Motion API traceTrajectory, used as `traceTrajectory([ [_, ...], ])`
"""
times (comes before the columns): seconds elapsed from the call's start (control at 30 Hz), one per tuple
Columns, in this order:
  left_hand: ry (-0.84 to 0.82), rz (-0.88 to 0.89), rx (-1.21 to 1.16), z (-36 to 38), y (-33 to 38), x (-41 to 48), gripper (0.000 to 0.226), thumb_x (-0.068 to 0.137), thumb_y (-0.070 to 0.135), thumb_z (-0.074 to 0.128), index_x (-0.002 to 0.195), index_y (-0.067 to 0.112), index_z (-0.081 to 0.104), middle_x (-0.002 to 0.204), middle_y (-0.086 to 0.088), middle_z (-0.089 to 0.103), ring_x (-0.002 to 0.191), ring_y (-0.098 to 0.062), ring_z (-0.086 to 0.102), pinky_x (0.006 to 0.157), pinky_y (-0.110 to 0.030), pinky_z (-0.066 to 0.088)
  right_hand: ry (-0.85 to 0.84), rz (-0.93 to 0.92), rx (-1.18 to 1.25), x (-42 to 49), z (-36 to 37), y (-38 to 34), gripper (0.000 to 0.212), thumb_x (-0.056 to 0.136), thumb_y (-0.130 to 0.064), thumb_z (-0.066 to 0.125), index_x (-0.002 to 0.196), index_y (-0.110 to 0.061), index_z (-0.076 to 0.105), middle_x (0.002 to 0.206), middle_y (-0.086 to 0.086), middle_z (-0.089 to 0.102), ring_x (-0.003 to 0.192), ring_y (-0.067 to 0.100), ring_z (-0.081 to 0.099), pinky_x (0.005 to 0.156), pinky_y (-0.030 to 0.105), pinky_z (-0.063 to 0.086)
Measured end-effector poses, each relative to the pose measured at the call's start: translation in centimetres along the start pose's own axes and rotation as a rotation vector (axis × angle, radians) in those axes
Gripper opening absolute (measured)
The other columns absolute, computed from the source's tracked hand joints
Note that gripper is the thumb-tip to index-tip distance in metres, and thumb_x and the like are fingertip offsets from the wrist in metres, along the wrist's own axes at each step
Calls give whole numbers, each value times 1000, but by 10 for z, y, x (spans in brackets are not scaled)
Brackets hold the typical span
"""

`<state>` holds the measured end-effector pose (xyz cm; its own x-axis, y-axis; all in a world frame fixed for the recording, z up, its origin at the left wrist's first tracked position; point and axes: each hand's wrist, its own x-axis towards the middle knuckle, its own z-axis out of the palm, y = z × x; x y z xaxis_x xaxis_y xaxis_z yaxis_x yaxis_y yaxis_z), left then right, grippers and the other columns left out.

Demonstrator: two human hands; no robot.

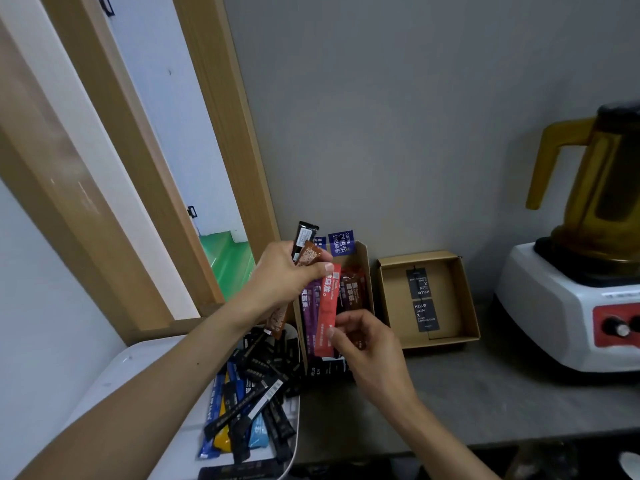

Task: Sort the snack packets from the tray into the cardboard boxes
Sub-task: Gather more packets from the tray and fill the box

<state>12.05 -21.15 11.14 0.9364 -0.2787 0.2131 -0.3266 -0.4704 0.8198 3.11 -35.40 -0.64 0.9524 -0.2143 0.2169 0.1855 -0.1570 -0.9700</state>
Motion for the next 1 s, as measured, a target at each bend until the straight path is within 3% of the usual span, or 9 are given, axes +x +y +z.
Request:
traceTrajectory([
  [0.13, 24, -23, 38, 1, -11, 0, 3, 87, 33, 79, 85, 34, 77, 87, 11, 78, 88, -9, 75, 87, -41, 60, -29, 3, -28, 2, 5, 8, 13, 94, -24, 74, 106, -26, 70, 96, -8, 77, 86, 5, 74, 75, 24, 60],
  [0.27, 82, -27, 57, 0, -12, -3, 4, 92, 32, 75, 89, 33, 73, 91, 10, 76, 92, -10, 73, 83, -36, 60, -25, 4, -99, 11, -2, 7, 12, 96, -26, 71, 108, -24, 68, 94, -6, 76, 83, 1, 73, 76, 28, 63],
  [0.4, 99, -6, 137, -1, -13, 2, 8, 94, 37, 72, 89, 30, 72, 89, 8, 76, 89, -12, 73, 85, -47, 60, -9, -56, -167, 15, -3, 6, 20, 95, -36, 71, 113, -31, 65, 96, -9, 73, 85, 3, 71, 74, 27, 62],
  [0.57, 65, 27, 156, 0, -15, 3, 7, 91, 40, 73, 91, 33, 71, 91, 11, 75, 89, -7, 72, 83, -45, 61, 48, -72, -326, 15, 4, 17, 11, 96, -39, 68, 106, -36, 64, 96, -13, 72, 86, 1, 70, 74, 28, 62],
  [0.67, 165, 75, 83, -1, -11, 3, 26, 88, 47, 74, 89, 22, 68, 78, 9, 71, 72, -8, 69, 69, -38, 60, 55, -94, -513, 13, 8, 24, 11, 97, -36, 66, 107, -36, 61, 98, -14, 71, 85, -1, 67, 70, 18, 56],
  [0.77, 148, 81, -99, -3, -4, 0, 48, 87, 59, 66, 73, 14, 53, 55, 4, 54, 48, -13, 52, 52, -32, 45, 59, -109, -603, 13, 16, 30, 18, 98, -32, 66, 115, -29, 62, 104, -11, 72, 91, 5, 70, 73, 18, 55],
  [0.87, 87, 8, -364, 0, -3, -7, 52, 91, 66, 56, 76, 17, 48, 65, -11, 44, 54, -18, 46, 54, -32, 40, 76, -121, -642, 17, 22, 31, 20, 99, -29, 65, 118, -23, 62, 111, -8, 71, 98, 11, 70, 78, 22, 55],
  [1.0, 146, -35, -441, 3, -8, -11, 47, 100, 58, 45, 78, 16, 47, 61, 4, 49, 57, -14, 47, 57, -32, 41, 73, -143, -684, 20, 28, 32, 23, 100, -32, 64, 121, -24, 61, 118, -5, 70, 101, 14, 71, 84, 36, 61],
])
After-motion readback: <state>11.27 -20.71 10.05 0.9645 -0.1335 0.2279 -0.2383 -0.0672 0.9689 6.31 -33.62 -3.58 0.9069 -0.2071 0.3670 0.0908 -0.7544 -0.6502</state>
